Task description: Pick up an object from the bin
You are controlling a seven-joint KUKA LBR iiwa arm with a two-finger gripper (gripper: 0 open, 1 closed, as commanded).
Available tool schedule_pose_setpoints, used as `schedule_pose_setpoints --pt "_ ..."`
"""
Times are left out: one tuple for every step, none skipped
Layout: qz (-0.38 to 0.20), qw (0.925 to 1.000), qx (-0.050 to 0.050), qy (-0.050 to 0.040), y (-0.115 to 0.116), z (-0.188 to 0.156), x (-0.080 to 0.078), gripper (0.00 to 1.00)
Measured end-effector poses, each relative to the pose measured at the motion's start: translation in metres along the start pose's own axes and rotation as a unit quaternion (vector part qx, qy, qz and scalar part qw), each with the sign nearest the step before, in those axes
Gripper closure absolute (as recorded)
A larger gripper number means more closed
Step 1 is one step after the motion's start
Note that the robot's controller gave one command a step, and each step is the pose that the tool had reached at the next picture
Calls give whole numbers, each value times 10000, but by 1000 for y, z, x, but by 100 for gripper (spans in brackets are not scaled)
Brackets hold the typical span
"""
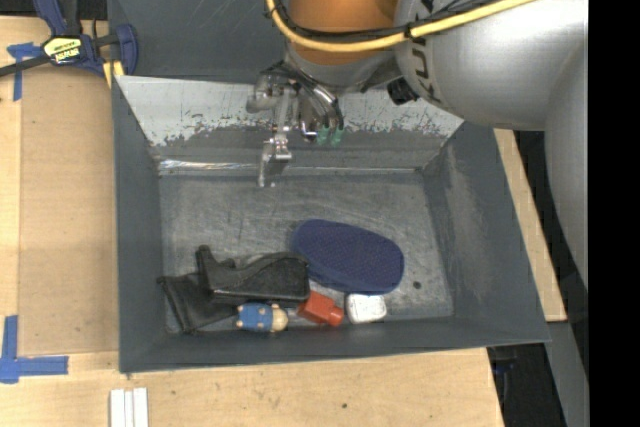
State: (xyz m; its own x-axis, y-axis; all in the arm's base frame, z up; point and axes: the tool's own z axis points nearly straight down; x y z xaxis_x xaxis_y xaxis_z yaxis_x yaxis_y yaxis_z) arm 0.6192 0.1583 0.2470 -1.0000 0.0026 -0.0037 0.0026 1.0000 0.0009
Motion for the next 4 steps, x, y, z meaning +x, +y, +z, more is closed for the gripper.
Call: schedule_pose_setpoints --pt "-884 9961 6 38 -25 52 77 0" --pt "-410 9991 -5 -54 -115 156 104 0" --pt "-394 9992 0 -8 -116 159 106 100" --pt "-434 9990 6 -40 -130 25 90 100"
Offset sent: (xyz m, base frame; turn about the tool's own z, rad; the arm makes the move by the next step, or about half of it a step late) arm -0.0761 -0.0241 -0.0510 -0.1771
